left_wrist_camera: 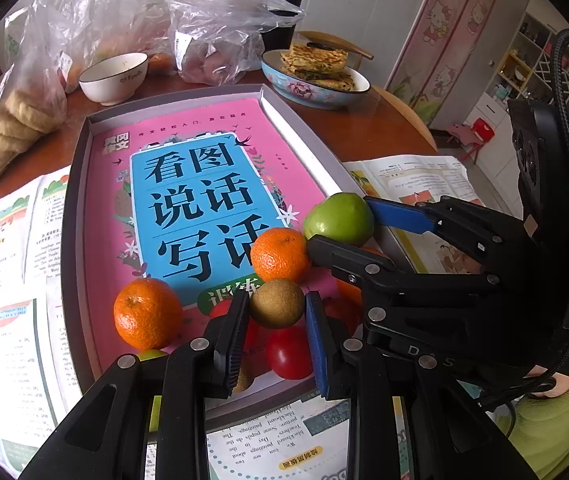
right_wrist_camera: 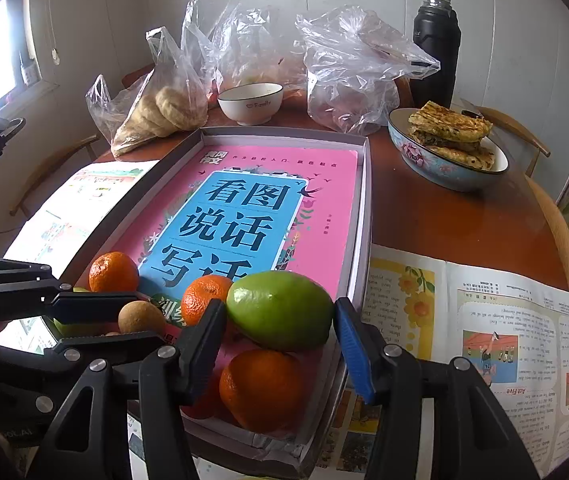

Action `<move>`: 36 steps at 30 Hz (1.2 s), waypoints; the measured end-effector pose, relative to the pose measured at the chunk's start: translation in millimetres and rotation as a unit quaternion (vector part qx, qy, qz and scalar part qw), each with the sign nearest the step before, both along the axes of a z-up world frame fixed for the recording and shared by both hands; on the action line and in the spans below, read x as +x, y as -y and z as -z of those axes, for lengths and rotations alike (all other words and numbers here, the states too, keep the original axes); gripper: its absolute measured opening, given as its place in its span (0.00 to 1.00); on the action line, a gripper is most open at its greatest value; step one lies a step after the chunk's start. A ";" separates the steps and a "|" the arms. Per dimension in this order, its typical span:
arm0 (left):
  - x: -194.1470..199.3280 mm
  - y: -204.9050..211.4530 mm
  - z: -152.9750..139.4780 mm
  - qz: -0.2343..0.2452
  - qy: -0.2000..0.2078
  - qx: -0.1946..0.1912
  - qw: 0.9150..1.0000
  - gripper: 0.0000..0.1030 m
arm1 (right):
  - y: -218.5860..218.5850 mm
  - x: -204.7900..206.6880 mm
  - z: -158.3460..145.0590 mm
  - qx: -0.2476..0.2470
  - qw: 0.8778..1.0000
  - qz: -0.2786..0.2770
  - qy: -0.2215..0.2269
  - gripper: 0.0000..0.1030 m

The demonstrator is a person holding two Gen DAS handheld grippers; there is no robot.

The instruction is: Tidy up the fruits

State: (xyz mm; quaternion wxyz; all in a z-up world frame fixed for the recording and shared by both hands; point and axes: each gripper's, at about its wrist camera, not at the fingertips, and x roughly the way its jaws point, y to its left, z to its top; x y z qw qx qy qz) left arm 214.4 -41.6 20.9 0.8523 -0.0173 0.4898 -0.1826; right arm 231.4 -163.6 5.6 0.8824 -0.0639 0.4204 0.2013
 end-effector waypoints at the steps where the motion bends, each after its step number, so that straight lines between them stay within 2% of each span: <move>1: 0.1 -0.4 0.0 0.000 0.000 -0.001 1.000 0.28 | -0.3 0.2 0.1 0.000 1.000 0.000 0.001 0.53; 16: -1.7 -4.6 -0.5 -0.006 -0.002 -0.005 1.000 0.31 | 3.0 -4.7 -2.9 0.009 1.000 0.006 0.007 0.56; 26: -12.0 -8.4 -10.2 -0.008 0.014 -0.004 1.000 0.45 | 1.8 -10.5 -3.6 0.007 1.000 0.009 0.011 0.58; 36: -22.3 -13.4 -19.0 -0.018 0.027 -0.004 0.999 0.49 | 2.1 -16.7 -6.8 0.007 1.000 0.012 0.016 0.61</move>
